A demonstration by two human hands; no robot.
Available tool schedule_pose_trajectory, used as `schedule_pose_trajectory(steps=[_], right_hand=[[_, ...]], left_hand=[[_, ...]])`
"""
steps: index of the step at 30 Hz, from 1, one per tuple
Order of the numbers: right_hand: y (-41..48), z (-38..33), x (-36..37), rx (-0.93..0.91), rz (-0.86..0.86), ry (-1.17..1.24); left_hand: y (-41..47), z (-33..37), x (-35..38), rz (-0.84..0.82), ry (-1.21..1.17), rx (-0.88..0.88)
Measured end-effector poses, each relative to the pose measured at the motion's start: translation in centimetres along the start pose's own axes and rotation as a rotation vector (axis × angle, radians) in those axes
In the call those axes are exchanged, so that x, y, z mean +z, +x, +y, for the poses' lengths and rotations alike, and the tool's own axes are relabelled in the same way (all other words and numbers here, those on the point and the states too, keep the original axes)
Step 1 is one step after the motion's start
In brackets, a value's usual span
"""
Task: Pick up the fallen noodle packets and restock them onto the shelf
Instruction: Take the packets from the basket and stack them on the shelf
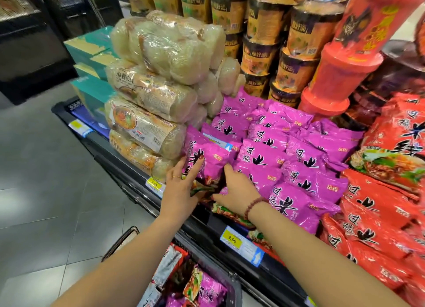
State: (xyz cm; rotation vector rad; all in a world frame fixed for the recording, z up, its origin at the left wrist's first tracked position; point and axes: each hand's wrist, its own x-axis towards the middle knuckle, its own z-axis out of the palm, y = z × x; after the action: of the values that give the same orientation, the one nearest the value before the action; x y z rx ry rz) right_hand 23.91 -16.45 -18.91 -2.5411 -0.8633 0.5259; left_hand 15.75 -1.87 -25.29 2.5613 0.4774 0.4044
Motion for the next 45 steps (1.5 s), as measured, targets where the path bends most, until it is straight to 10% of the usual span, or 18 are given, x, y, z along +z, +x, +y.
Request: schedule_pose_trajectory(steps=[10,15,25,35,45], right_hand=[[-4.3,2.3,2.7,-0.154,0.37,-0.474],[-4.1,3.7,3.2,-0.024,0.278,-0.551],[-3.6,3.0,2.5,-0.008,0.158,-0.449],[-11.8,-0.7,8.0,-0.067,0.421,-0.207],[-16.0,-2.6,21.6,0.118,0.075,-0.21]], left_hand=[[0.9,0.8,-0.4,-0.116,0.159,-0.016],[0.9,-0.8,-1.6,-0.016,0.281,0.348],[2.1,0.8,-2.9,-0.367,0.451,0.3],[-5.2,-4.7,-6.2,-0.152,0.174,0.544],[-14.0,-15.5,-3.9,-0.428,0.207,0.487]])
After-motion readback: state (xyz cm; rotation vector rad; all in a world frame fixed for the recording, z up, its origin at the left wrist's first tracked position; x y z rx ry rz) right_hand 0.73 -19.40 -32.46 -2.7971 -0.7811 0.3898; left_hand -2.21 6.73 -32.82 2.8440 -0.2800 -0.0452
